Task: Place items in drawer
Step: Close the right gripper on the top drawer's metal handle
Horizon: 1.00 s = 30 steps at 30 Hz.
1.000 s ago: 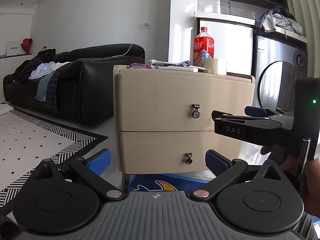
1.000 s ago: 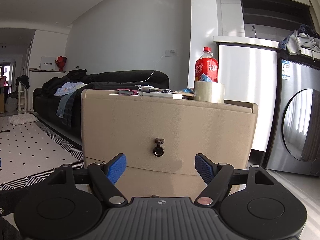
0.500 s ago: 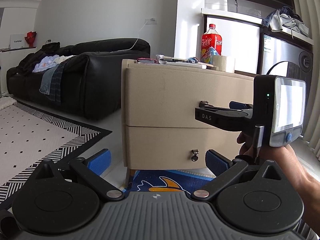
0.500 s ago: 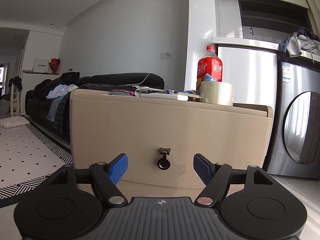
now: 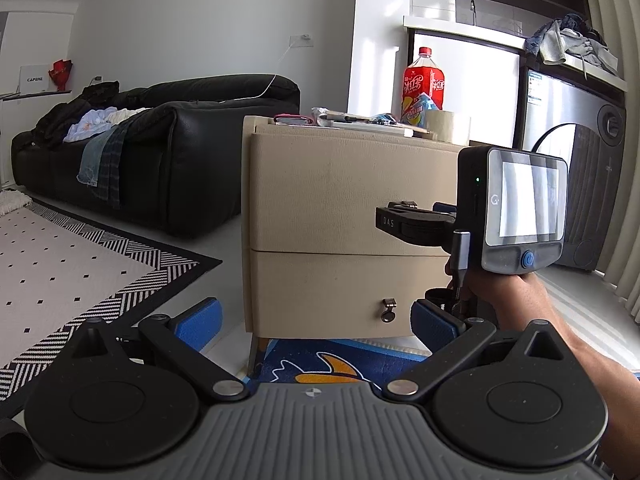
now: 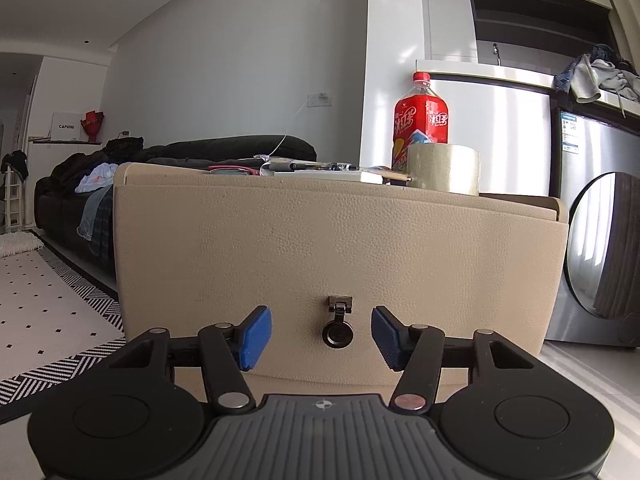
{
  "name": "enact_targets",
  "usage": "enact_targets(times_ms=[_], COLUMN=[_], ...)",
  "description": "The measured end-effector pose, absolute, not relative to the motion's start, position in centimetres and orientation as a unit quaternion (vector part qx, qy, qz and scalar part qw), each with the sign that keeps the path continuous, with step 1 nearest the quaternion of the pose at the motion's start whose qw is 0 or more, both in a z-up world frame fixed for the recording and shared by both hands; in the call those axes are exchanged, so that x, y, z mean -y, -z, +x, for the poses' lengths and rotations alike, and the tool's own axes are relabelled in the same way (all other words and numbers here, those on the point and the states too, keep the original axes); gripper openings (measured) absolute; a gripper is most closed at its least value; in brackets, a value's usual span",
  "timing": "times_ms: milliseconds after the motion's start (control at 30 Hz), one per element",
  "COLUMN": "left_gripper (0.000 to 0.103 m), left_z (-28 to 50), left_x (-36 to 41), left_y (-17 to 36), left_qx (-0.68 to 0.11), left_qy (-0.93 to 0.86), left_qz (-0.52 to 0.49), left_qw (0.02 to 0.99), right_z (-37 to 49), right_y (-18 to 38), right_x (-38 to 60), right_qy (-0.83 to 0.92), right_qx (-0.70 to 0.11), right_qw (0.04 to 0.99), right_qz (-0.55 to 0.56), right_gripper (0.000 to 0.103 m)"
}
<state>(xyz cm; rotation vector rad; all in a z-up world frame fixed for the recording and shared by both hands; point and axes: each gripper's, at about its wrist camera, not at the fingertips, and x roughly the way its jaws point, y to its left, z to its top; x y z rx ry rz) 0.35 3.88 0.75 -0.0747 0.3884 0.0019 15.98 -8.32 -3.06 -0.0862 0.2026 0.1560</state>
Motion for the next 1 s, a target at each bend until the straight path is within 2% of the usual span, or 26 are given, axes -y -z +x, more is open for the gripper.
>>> enact_targets(times_ms=[167, 267, 433, 567, 733, 767, 833, 1000], left_gripper=[0.103, 0.103, 0.103, 0.103, 0.103, 0.103, 0.103, 0.103], left_z=[0.4, 0.3, 0.4, 0.4, 0.4, 0.4, 0.4, 0.3], left_x=[-4.0, -4.1, -4.3, -4.3, -4.3, -4.3, -4.3, -4.3], left_y=[-0.8, -0.8, -0.6, -0.5, -0.3, -0.2, -0.2, -0.2], left_qx=[-0.193, -0.192, -0.194, -0.194, -0.196, -0.196, -0.197, -0.197], left_qy=[-0.003, -0.004, -0.008, -0.008, -0.007, -0.007, -0.007, -0.008], left_qz=[-0.037, -0.038, -0.040, -0.040, -0.039, -0.039, -0.040, -0.040], left_qw=[0.981, 0.981, 0.980, 0.980, 0.980, 0.980, 0.980, 0.980], right_z=[16.5, 17.1, 18.4, 19.4, 20.3, 20.3, 20.4, 20.4], right_y=[3.3, 3.2, 3.3, 3.6, 4.0, 4.1, 4.2, 4.3], right_x=[7.9, 7.6, 7.7, 7.9, 8.2, 8.2, 8.1, 7.6], right_qy=[-0.069, -0.065, -0.051, -0.043, -0.038, -0.039, -0.042, -0.042], right_qx=[-0.095, -0.092, -0.096, -0.103, -0.110, -0.111, -0.111, -0.108], right_qw=[0.992, 0.993, 0.993, 0.993, 0.992, 0.992, 0.992, 0.992], right_qz=[-0.039, -0.045, -0.046, -0.048, -0.046, -0.047, -0.047, -0.055], right_gripper=[0.053, 0.048, 0.047, 0.038, 0.037, 0.033, 0.032, 0.024])
